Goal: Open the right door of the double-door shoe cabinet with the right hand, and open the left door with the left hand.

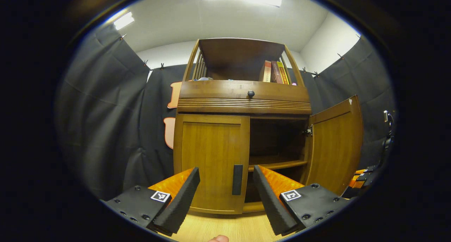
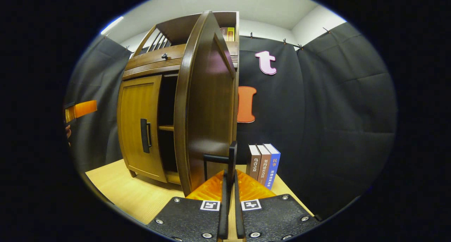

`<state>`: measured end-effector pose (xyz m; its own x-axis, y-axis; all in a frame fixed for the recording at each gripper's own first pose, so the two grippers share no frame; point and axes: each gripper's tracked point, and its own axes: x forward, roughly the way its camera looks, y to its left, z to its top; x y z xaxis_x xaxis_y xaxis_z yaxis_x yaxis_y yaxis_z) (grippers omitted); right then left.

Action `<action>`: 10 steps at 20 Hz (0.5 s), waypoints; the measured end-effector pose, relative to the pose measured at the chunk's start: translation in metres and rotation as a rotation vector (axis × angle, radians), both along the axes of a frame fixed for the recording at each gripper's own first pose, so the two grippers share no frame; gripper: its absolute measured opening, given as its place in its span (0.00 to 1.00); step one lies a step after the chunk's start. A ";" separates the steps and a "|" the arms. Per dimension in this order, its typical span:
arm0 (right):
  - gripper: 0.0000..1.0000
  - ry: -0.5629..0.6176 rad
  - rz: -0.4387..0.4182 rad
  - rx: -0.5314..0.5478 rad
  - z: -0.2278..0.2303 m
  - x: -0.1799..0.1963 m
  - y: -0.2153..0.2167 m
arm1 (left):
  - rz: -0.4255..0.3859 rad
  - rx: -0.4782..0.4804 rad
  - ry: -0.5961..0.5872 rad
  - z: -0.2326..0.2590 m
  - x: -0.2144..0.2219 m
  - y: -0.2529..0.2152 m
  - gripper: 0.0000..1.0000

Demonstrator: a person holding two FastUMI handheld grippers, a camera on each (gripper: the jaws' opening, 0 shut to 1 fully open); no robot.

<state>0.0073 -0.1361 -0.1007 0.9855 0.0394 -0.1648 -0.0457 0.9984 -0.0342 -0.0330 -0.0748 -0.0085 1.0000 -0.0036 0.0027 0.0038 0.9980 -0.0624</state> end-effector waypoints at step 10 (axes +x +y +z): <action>0.07 -0.008 0.177 -0.034 0.003 0.007 -0.047 | -0.011 0.007 -0.004 -0.002 -0.003 -0.002 0.98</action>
